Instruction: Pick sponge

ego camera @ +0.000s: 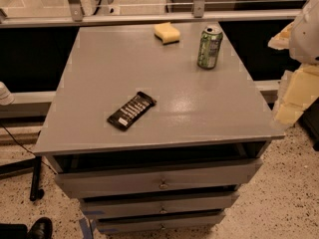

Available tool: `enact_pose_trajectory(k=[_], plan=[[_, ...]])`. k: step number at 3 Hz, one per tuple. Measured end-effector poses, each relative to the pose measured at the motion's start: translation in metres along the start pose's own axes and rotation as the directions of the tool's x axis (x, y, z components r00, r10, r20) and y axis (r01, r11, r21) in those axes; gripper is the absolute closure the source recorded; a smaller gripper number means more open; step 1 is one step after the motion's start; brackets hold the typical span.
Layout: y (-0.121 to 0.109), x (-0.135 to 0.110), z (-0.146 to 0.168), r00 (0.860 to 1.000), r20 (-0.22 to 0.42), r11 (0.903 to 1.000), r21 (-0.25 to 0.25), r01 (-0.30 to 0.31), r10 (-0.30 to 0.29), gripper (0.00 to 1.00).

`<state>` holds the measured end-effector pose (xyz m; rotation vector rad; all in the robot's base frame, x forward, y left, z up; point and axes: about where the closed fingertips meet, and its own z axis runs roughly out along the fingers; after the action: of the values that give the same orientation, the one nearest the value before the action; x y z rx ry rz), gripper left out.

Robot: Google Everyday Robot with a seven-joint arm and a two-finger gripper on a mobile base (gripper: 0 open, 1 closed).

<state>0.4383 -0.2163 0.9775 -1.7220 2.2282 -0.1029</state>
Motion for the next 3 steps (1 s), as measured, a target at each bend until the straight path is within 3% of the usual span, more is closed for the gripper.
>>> enact_pose_trajectory(k=[1, 2, 3], plan=[[0.0, -0.001, -0.001, 1.0, 0.002, 1.0, 0.003, 0.001, -0.001, 0.0], [-0.022, -0.024, 0.007, 0.998, 0.068, 0.9986, 0.052, 0.006, -0.009, 0.0], [-0.078, -0.072, 0.023, 0.982, 0.185, 0.992, 0.127, 0.003, -0.026, 0.0]])
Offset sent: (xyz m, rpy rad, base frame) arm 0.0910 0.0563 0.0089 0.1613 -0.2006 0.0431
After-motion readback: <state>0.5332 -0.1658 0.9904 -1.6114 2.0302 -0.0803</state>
